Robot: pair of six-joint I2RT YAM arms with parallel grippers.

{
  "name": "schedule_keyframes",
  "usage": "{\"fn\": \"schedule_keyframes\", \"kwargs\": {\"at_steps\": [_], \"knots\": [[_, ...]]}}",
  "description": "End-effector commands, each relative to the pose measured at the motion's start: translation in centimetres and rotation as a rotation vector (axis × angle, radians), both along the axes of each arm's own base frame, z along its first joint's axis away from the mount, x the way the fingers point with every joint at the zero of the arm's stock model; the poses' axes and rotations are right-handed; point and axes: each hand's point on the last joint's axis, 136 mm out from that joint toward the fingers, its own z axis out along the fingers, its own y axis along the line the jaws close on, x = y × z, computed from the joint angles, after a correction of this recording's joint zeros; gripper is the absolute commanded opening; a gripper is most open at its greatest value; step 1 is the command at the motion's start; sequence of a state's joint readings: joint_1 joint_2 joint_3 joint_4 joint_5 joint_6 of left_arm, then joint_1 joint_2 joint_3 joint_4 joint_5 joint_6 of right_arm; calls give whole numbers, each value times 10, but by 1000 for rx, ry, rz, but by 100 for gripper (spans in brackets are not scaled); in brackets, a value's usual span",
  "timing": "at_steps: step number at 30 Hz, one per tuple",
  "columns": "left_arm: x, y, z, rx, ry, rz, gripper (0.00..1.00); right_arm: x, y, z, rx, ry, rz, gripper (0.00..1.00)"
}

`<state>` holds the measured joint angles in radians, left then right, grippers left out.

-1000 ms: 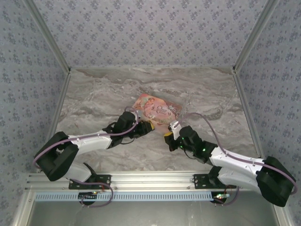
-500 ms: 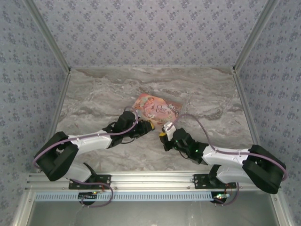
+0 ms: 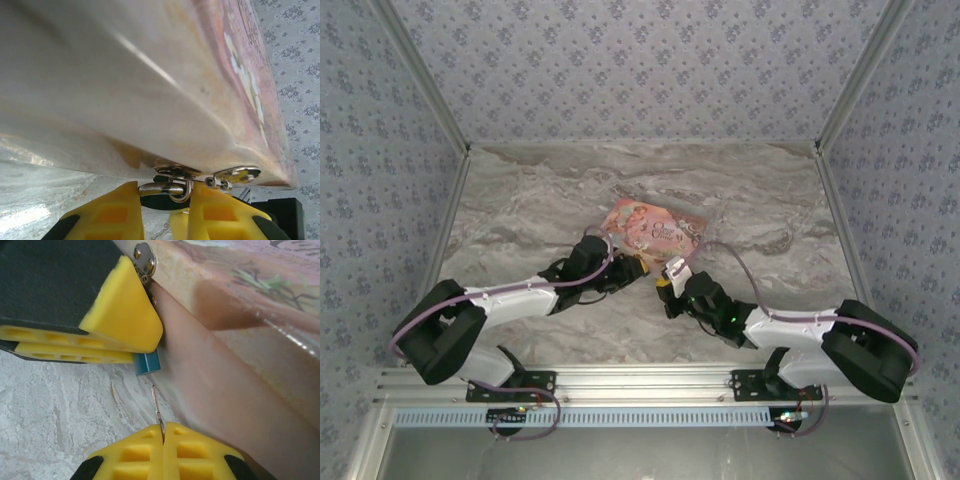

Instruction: Unlock a padlock with a key

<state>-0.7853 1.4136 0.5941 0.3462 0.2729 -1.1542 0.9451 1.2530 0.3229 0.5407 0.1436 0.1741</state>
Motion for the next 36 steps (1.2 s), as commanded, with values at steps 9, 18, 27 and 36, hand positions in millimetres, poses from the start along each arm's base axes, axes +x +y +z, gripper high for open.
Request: {"fn": "schedule_keyframes", "kwargs": {"at_steps": [9,18,27,36], "knots": [[7,-11,37,-101,-30,-6,15,8,9,12,34,-45,1,0],[6,-12,37,-102,-28,-11,14,11,17,15,53,-48,15,0],[5,-12,38,-104,-28,-14,14,16,11,21,100,-56,-5,0],[5,-12,37,-103,-25,-12,14,11,11,25,121,-56,24,0]]}}
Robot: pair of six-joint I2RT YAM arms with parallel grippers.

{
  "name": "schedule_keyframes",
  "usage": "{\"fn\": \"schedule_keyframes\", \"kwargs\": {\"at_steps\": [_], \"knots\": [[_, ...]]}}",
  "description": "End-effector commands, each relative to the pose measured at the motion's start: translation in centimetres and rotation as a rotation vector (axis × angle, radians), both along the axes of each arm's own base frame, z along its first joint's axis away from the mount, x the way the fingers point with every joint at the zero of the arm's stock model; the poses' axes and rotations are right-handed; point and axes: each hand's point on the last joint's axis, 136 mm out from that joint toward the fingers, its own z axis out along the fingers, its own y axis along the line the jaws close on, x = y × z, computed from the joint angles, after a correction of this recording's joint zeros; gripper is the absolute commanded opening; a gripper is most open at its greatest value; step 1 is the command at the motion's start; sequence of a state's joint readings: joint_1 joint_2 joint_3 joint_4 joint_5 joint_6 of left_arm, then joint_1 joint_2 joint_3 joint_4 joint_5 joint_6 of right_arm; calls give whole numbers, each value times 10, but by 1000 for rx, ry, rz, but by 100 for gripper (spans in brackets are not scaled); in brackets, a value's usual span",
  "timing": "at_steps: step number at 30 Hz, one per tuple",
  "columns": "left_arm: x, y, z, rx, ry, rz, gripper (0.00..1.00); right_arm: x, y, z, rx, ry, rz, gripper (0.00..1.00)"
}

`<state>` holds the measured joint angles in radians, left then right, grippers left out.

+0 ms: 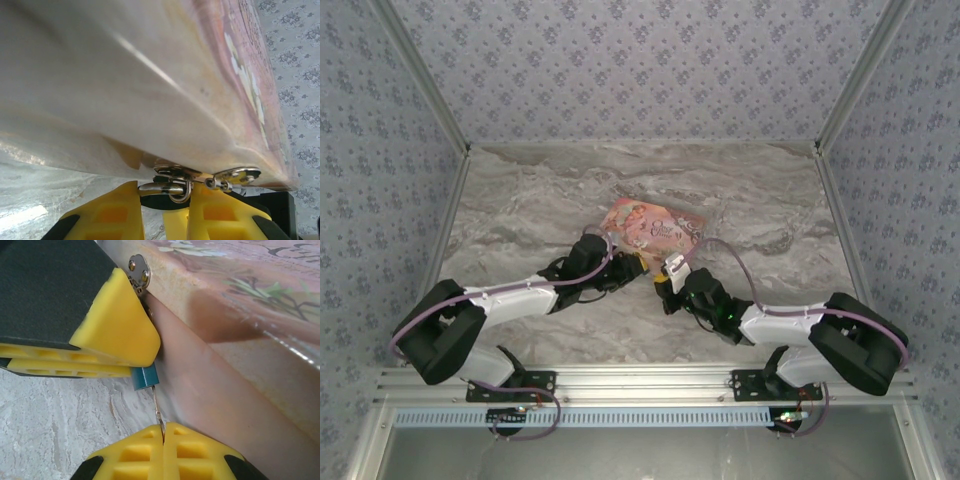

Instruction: Unlock a padlock with a key

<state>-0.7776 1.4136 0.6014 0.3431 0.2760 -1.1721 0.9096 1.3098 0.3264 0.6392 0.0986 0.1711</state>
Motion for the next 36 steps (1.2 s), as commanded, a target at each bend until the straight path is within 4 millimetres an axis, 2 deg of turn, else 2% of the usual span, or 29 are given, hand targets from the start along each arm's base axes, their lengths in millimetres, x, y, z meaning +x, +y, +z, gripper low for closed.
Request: {"fn": "schedule_keyframes", "kwargs": {"at_steps": [1,10,36], "knots": [[3,-12,34,-91,-37,-23,14,0,5,20,71,-39,18,0],[3,-12,34,-93,-37,-20,14,-2,-1,9,46,-17,11,0],[3,-13,34,-101,-36,-26,14,8,12,23,85,-32,32,0]]}}
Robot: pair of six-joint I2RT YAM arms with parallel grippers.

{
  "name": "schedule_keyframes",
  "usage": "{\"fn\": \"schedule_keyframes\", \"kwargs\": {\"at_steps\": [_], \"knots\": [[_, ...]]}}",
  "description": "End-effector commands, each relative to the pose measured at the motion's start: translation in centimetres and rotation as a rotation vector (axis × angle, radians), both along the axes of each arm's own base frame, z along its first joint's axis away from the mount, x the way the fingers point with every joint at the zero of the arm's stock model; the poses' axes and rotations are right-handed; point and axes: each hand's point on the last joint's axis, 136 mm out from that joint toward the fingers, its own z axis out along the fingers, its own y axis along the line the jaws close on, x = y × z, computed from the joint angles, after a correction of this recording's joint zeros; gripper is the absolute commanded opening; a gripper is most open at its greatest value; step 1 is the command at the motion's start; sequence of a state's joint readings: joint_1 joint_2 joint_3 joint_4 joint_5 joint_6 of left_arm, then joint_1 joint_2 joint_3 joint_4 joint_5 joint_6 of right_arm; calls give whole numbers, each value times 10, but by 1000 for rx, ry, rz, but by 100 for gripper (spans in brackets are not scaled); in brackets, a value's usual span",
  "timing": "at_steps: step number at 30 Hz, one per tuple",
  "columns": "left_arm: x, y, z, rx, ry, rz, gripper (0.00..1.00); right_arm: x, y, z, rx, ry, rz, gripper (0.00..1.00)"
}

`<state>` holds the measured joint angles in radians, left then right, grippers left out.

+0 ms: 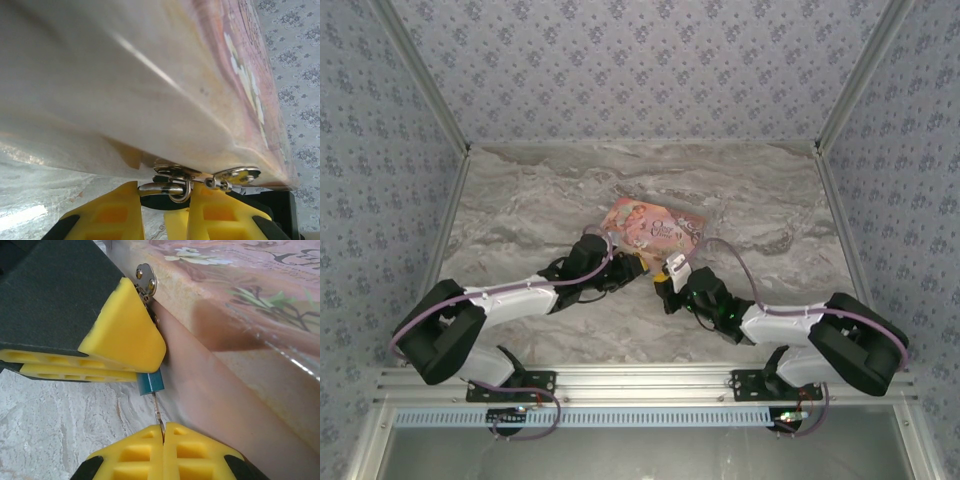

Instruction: Unlock a padlock with a key

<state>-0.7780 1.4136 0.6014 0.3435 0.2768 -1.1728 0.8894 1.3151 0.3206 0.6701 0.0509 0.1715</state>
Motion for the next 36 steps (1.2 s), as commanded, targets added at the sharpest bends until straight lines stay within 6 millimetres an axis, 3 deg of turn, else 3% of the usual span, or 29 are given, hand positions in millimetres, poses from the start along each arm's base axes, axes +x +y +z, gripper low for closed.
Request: {"fn": "schedule_keyframes", "kwargs": {"at_steps": [1,19,36], "knots": [[3,-13,34,-100,-35,-25,14,8,11,21,60,-35,9,0],[0,-21,51,-162,-38,-57,13,15,15,50,214,-53,75,0],[-2,-25,55,-161,-41,-88,13,44,0,49,188,-33,51,0]]}}
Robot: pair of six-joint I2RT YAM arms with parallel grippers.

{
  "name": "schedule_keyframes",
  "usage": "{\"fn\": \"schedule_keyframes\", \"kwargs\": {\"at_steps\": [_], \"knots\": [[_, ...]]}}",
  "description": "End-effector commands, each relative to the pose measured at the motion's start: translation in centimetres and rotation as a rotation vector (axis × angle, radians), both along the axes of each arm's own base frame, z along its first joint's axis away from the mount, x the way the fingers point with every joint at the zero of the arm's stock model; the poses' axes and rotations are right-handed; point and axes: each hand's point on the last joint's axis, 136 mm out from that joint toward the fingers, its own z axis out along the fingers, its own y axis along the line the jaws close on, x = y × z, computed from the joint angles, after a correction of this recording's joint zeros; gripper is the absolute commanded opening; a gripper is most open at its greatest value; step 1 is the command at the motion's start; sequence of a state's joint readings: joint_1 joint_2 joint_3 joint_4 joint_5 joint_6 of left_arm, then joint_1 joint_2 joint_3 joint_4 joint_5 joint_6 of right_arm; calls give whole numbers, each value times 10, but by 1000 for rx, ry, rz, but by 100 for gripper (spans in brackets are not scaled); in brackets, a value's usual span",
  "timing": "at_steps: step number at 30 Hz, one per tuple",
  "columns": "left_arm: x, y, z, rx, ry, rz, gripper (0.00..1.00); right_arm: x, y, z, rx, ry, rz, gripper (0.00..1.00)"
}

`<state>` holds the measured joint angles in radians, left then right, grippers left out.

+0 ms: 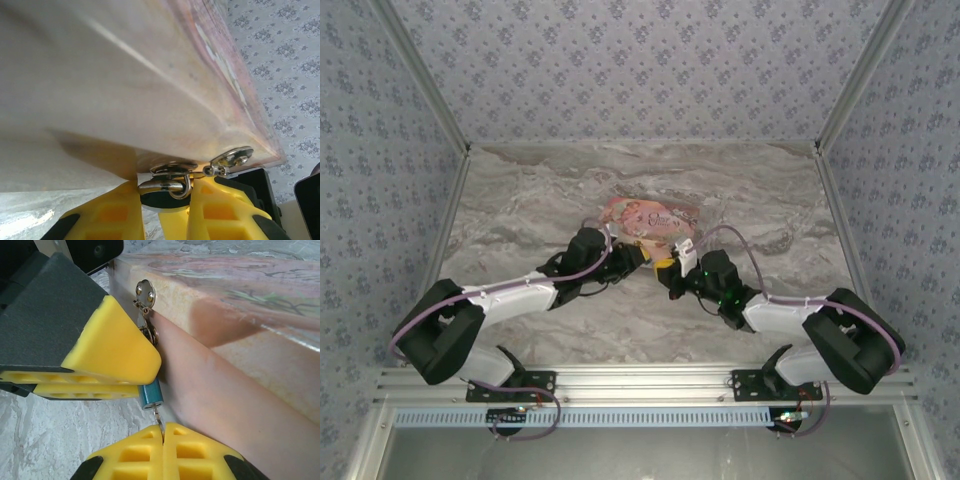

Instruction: Unlock a padlock with a key

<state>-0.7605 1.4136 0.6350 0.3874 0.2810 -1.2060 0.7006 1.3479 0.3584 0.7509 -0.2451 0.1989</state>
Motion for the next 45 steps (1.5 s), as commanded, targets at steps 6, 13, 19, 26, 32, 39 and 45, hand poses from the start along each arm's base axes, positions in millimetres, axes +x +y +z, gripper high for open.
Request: {"fn": "schedule_keyframes", "kwargs": {"at_steps": [6,13,19,26,32,39,45], "knots": [[-17,-20,25,-79,-8,-123,13,24,19,42,75,-89,-3,0],[-15,-20,10,-50,6,-118,13,30,31,58,111,-93,-1,0],[-5,-17,-13,-8,23,-84,12,16,25,13,73,15,-48,0],[4,-22,-38,-2,47,-62,13,-3,6,-38,40,112,-137,0],[6,-22,-52,-10,60,-37,28,-6,3,-45,33,133,-189,0],[4,-5,-50,-3,43,5,59,-6,5,-44,78,203,-229,0],[5,11,-46,-28,50,45,69,-5,8,-37,151,319,-272,0]]}}
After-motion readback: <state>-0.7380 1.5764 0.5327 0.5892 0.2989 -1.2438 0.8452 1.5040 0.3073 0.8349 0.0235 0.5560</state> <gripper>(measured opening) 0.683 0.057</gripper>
